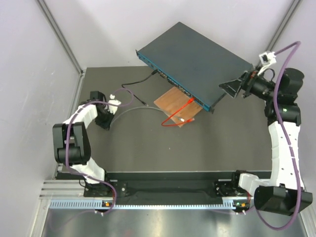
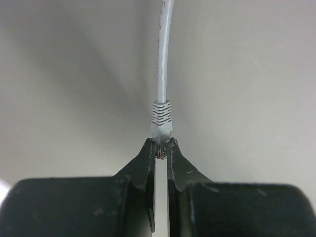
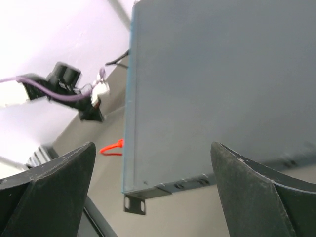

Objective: Insert the plug into the switch port

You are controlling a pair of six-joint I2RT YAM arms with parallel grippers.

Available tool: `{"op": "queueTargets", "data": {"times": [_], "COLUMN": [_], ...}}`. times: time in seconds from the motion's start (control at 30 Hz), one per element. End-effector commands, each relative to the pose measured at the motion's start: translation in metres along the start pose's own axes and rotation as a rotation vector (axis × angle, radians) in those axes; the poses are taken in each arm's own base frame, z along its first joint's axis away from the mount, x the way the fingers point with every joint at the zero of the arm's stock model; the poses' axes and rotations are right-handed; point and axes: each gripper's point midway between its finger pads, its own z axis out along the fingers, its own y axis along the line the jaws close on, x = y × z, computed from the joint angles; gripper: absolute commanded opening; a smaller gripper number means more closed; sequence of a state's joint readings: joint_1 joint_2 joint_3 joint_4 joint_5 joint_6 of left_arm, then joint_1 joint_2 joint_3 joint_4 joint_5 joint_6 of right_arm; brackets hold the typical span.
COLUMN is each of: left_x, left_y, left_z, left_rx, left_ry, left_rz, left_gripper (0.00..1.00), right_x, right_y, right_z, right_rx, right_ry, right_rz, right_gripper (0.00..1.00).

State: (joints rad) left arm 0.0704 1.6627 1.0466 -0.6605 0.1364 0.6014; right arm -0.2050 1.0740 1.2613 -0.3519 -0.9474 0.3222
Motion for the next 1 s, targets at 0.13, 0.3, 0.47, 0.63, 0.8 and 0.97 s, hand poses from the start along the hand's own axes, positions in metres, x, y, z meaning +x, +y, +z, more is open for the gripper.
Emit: {"op": "queueTargets", "data": {"times": [0.13,0.3,0.47,0.63,0.8,0.97], "left_x": [-0.066,-0.089,-0.094,-0.08,-0.062,-0.052], "left_y": [-0.01,-0.035,-0.063,-0.101,-0.141,-0.153], "left_z": [-0.134,-0.211,-0.271,-0.303,-0.327,-0.333], "left_rx": [-0.027,-0.017,-0.07,-0.051,-0.026,-0.081], "left_ry": [-0.337,-0.555,-0.726,-0.819,-0.911,-0.931], "left_rz": [-0.073,0.032,0.293,0.575,0.858,1.079], "left_gripper": [0.0,0.0,0.0,0.0,0.0,0.0], "right_x": [-0.017,-0.001,-0.004,0.011,0.058,0.089], "right_y": [0.062,0.104,0.163,0.216,0.261,0.284], "right_z": [0.025,0.051,0.066,0.092,0.113,0.127], "right_rx": [-0.14,-0.297,-0.442,-0.585,-0.711,-0.763], "right_ry": [-0.002,0.061,0.081,0.084,0.118,0.143], "right_rz": [-0.316,-0.497,-0.7,-0.813,-0.96,-0.99], "right_gripper": [0.89,0.76,0.74,0.7,0.7,0.68]}}
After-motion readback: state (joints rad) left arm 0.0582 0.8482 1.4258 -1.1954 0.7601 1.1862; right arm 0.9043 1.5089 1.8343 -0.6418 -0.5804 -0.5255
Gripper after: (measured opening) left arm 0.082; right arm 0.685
